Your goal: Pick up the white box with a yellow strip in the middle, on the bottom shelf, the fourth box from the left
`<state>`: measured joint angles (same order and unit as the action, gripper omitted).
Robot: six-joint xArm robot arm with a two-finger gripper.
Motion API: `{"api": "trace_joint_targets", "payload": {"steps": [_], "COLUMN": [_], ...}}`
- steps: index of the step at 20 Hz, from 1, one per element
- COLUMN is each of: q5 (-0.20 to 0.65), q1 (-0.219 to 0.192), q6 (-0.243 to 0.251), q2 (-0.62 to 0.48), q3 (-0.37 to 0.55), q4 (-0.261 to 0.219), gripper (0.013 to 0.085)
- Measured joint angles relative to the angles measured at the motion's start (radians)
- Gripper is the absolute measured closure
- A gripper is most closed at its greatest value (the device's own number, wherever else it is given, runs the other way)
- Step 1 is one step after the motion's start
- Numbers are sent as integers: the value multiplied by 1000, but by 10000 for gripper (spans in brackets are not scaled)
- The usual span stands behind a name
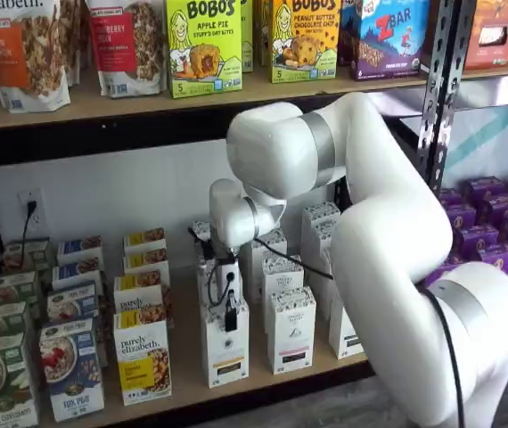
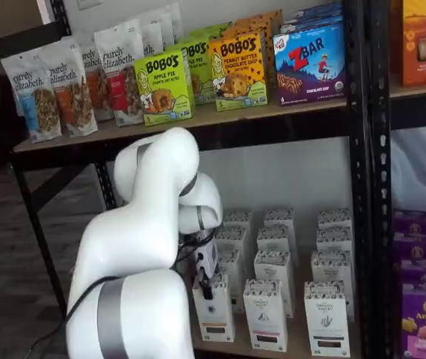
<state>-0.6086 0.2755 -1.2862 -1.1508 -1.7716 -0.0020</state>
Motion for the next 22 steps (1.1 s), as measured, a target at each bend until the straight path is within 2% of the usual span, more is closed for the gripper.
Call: {"api": "trace_joint_targets", "payload": {"steps": [5, 7, 8, 10, 20, 22], "q5": [13, 19, 18, 17, 17, 24], "q1": [-1, -2, -2, -4, -1, -1], "q6": [0, 0, 1, 1, 0, -3], "q2": [-11, -14, -15, -17, -25, -24], "q3": [-2, 0, -1, -2, -7, -2], "q4": [-1, -3, -5, -6, -1, 3], "gripper": [130, 210, 210, 290, 290, 370]}}
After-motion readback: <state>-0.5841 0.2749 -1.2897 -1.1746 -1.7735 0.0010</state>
